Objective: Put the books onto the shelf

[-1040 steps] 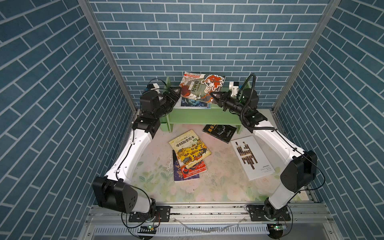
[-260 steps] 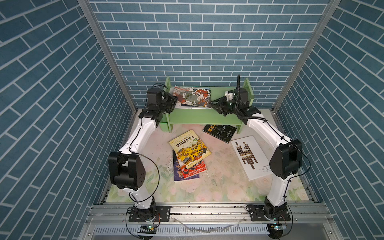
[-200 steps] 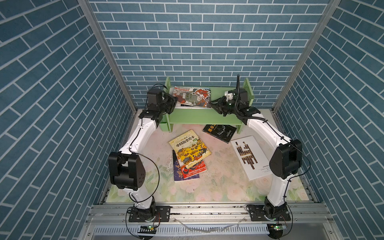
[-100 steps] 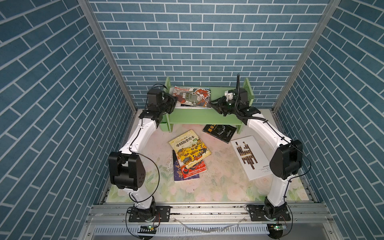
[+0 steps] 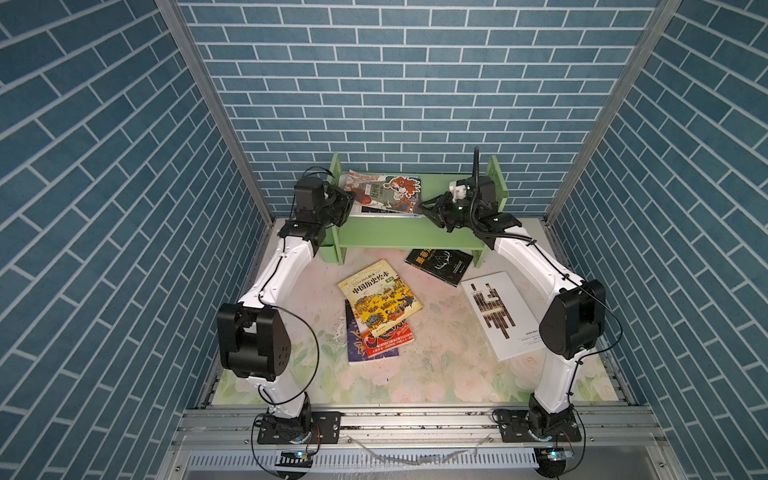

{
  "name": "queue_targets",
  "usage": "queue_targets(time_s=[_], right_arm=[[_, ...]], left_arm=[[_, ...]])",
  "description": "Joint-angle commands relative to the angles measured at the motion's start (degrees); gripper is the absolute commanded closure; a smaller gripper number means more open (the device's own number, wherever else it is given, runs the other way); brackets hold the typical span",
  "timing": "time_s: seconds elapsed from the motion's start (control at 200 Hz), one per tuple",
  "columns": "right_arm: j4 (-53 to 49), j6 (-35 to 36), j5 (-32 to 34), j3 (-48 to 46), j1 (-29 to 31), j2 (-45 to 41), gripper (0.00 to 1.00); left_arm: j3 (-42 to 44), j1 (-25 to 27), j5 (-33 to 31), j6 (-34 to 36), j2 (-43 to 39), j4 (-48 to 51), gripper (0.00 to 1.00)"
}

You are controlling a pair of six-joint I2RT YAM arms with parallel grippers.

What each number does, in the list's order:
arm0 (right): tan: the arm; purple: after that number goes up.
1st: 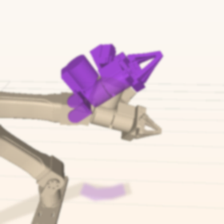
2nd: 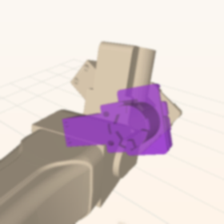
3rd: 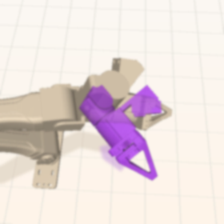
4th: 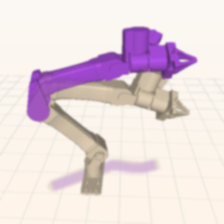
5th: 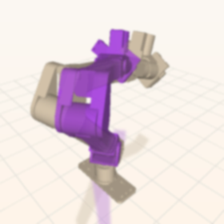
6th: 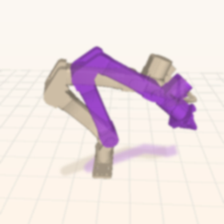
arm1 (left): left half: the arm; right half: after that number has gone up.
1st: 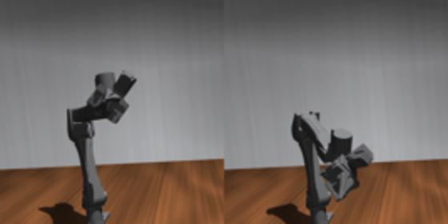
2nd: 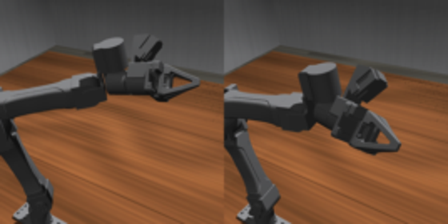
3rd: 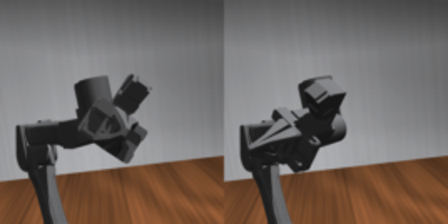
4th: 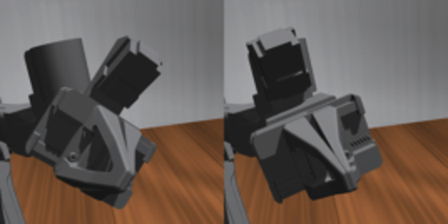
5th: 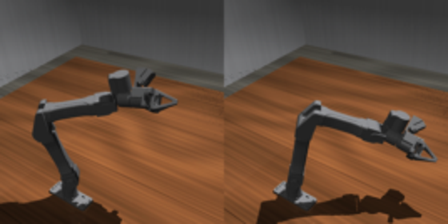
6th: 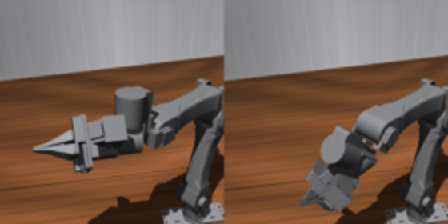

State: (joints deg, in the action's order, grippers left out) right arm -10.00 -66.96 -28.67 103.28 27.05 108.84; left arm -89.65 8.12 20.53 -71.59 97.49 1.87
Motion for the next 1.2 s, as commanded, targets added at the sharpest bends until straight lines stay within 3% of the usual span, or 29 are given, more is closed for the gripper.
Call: queue_targets(time_s=[0.0,0.17,0.455,0.72,0.835,1.05,1.195], right_arm=[[0.0,2.2,-0.5,1.7,0.0,-1.9,0.73],[2.8,2.4,-1.8,0.2,-1.3,-3.9,0.7],[3.8,5.8,-0.8,-4.3,-3.9,-11.9,0.62],[-0.7,11.0,5.1,-9.2,-5.8,-20.7,0.5],[-2.1,11.5,6.9,-11.0,-6.5,-22.9,0.49],[-5.0,11.7,7.1,-12.2,-6.7,-24.0,0.49],[-9.1,13.4,5.7,-14.7,-6.7,-25.7,0.49]], left_arm=[[0.2,0.1,1.4,-0.6,0.1,-3.6,0.91],[0.5,0.1,4.5,-1.5,-1.0,-7.0,0.92],[3.6,0.0,15.4,0.9,-6.4,-10.8,0.92],[14.8,-1.6,33.9,8.2,-15.6,-9.4,0.89],[20.5,-1.0,41.8,14.5,-20.1,-5.5,0.88],[29.9,1.6,41.1,33.5,-25.9,20.4,0.87],[36.8,3.7,36.2,34.3,-24.6,19.7,0.9]])
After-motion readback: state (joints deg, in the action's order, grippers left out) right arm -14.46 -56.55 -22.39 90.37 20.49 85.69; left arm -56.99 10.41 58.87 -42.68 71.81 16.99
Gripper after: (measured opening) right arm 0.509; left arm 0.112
